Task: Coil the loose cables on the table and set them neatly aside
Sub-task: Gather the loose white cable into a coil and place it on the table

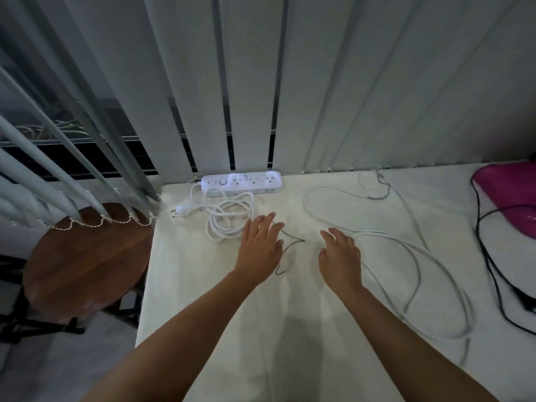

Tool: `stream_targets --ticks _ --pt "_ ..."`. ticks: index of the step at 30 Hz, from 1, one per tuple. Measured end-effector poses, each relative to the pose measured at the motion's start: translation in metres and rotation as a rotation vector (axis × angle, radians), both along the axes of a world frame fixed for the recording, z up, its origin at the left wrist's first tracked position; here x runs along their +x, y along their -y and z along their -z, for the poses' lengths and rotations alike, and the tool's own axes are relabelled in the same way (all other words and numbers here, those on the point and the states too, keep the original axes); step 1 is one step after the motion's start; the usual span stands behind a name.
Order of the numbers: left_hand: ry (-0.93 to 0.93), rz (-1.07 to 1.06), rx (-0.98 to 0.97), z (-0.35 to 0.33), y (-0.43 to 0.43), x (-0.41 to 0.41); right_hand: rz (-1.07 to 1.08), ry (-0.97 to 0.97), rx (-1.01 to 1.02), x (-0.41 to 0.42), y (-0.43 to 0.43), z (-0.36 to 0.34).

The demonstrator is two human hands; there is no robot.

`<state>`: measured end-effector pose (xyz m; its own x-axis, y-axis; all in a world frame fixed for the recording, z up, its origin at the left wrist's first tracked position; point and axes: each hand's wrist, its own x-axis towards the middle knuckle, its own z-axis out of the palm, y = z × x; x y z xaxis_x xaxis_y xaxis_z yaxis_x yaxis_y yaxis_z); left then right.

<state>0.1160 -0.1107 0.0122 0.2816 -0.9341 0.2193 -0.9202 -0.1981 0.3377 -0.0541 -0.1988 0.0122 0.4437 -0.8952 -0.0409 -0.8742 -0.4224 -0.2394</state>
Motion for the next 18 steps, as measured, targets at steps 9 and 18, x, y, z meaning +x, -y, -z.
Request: stream_targets --ticks 9,18 --pt "0.036 0.155 0.338 0.022 0.041 -0.068 0.09 0.04 0.2 -0.054 0.011 0.01" --pt "-0.435 -0.113 0.372 0.01 0.042 -0.085 0.467 0.562 0.777 -0.056 0.032 -0.012"
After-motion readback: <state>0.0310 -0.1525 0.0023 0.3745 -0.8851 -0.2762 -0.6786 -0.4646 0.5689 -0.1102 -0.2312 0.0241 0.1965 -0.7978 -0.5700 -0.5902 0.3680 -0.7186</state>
